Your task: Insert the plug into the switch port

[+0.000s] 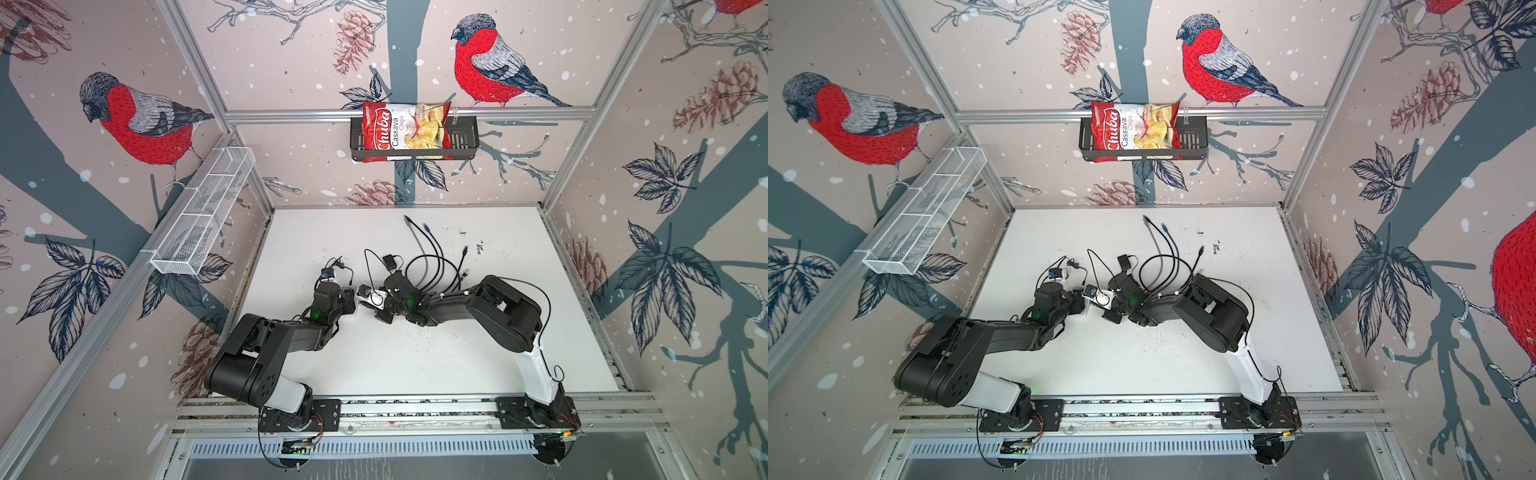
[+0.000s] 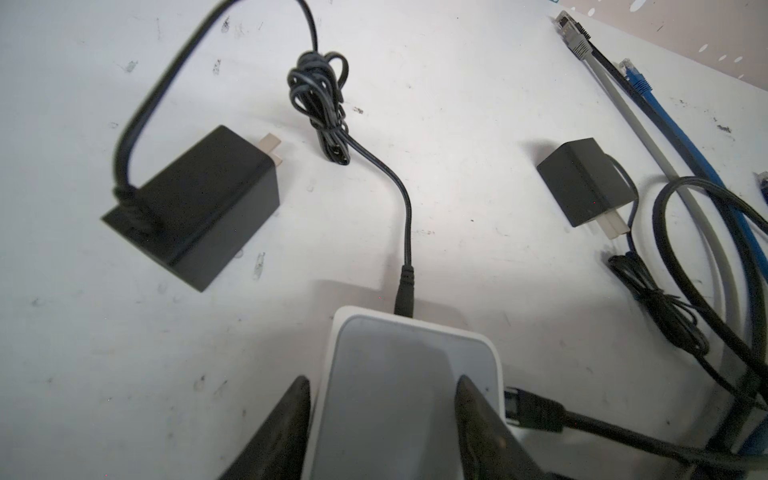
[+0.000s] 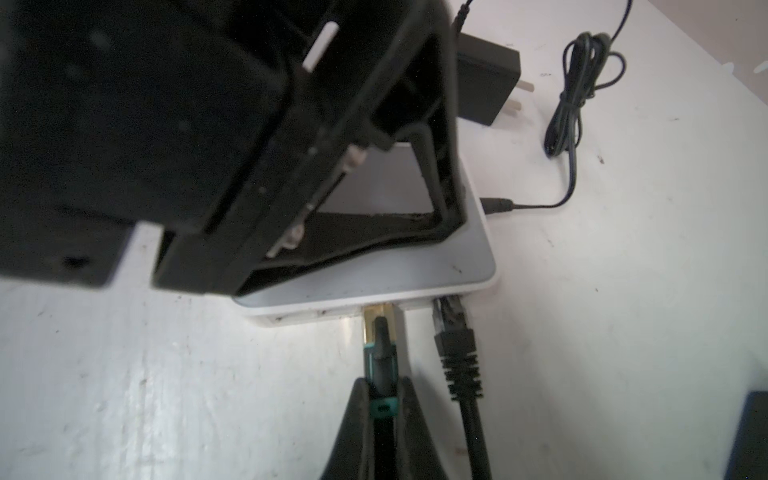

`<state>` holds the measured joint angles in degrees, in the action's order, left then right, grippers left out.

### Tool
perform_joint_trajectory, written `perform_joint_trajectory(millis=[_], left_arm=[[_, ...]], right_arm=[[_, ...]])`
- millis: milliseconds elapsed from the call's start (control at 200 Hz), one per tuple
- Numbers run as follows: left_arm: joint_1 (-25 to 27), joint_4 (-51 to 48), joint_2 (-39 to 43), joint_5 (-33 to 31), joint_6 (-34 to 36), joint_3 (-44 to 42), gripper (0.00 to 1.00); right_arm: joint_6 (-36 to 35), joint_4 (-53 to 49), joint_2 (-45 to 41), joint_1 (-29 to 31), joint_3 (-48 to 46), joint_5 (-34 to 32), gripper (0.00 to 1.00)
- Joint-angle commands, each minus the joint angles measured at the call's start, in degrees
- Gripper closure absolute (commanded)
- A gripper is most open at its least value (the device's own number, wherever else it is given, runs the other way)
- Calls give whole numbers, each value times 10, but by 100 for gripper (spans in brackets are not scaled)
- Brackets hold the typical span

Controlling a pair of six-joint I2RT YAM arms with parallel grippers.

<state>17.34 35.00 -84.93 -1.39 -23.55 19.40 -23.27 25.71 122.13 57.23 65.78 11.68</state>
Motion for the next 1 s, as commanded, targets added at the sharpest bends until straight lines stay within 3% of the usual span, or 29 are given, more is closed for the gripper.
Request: perform_joint_trajectory(millis=[0,350,996], left_arm=[[10,-14,9,156,-5,15,43],[-2,-68,41,100,4,40,33],[-3,-111,29,14,-14,58,19]], right_arm=[[-22,96,-11,11,-12,19,100],[-31,78,-20,5,-36,-24,97],[-28,68,-7,3,-28,-28,94]])
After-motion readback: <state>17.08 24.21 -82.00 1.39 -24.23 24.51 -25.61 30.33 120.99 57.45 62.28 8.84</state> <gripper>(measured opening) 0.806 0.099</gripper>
